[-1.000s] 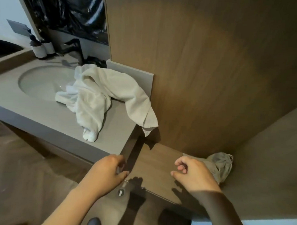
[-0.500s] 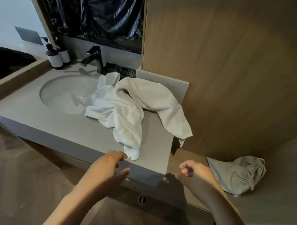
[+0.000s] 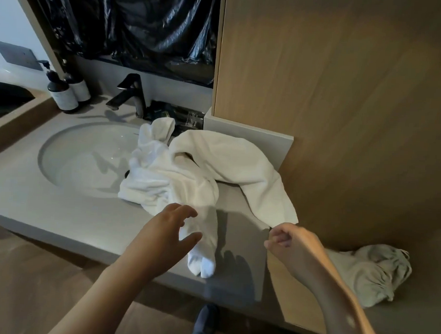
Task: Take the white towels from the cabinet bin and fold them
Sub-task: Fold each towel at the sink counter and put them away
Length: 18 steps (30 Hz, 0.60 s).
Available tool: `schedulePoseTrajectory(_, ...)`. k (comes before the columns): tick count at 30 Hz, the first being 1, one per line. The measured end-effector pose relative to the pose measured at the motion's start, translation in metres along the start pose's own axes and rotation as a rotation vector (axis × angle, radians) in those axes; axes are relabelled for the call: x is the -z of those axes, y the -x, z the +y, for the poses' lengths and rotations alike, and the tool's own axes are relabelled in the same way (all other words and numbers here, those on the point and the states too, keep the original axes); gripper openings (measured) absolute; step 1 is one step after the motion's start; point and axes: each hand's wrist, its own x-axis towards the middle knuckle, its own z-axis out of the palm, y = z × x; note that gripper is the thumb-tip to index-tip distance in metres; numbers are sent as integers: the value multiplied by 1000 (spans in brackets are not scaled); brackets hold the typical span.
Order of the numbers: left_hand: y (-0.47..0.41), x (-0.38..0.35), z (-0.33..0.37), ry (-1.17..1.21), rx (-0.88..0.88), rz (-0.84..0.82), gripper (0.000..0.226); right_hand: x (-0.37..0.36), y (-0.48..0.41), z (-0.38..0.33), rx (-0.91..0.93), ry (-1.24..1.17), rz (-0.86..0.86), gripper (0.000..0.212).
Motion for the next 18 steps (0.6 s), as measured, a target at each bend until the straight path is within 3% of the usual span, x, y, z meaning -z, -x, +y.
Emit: schedulePoseTrajectory(18,-137,26,-17,-5,-44,112,55,10,-136,-51,13,8,67,50)
